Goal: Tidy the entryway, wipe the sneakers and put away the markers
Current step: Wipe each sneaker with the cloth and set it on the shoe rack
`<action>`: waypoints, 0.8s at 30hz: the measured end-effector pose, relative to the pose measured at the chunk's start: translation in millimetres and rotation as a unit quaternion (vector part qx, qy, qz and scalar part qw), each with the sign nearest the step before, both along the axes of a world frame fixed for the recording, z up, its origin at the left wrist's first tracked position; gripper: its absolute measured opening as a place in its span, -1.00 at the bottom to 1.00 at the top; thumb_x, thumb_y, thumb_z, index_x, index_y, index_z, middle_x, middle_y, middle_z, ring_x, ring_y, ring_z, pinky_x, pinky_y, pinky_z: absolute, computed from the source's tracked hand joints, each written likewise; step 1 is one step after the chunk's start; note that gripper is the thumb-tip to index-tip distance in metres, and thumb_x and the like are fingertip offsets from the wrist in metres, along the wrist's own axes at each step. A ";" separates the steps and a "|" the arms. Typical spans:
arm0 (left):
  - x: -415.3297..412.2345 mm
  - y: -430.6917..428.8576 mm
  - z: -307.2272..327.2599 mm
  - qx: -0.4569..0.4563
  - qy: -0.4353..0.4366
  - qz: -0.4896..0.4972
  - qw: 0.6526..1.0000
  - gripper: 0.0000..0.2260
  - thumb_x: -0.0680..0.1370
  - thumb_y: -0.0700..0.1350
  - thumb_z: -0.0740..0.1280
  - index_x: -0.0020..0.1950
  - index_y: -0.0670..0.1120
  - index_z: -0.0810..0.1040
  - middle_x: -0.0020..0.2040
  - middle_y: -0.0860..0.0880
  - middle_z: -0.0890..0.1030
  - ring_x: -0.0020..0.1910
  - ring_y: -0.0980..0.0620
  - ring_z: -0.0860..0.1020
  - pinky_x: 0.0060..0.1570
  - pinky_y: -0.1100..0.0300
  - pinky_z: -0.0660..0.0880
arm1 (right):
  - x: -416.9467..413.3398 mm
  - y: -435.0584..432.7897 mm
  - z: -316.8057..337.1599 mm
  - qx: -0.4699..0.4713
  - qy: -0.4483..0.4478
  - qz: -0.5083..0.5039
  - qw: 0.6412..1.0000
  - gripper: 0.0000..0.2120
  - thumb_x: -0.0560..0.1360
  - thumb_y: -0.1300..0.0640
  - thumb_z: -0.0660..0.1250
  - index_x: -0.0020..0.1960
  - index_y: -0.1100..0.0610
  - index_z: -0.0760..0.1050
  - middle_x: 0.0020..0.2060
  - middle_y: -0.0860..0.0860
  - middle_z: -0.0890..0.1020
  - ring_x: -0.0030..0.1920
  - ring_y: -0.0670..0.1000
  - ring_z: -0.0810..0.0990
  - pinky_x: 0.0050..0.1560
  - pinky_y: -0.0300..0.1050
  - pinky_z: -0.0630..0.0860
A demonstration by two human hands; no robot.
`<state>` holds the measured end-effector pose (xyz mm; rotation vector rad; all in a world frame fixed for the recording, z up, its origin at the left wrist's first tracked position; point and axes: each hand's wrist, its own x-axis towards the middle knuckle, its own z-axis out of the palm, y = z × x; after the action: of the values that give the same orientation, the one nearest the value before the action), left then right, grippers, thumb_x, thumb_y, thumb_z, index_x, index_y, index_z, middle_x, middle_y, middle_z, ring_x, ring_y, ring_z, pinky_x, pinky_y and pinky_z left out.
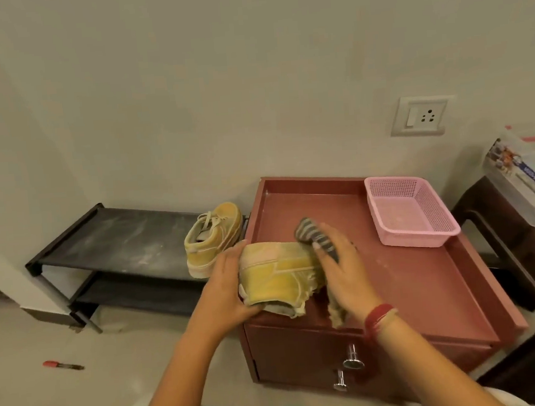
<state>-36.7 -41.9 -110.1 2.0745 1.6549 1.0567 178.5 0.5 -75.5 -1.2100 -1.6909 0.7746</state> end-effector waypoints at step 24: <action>2.6 1.6 0.7 0.004 0.072 0.033 0.997 -0.07 0.25 0.15 0.49 0.52 -0.09 0.20 0.33 0.01 0.46 0.30 0.07 0.42 0.22 0.16 0.43 | 4.8 33.6 -40.5 0.007 -0.230 -0.092 0.969 -0.46 0.54 -0.30 -0.09 0.47 -0.15 0.08 0.49 -0.14 0.07 0.51 -0.04 -0.07 0.50 0.11 -0.12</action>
<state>-34.1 -40.4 -109.4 2.1601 1.8009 0.9565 183.2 34.1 -116.0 -1.6003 -1.9056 0.3831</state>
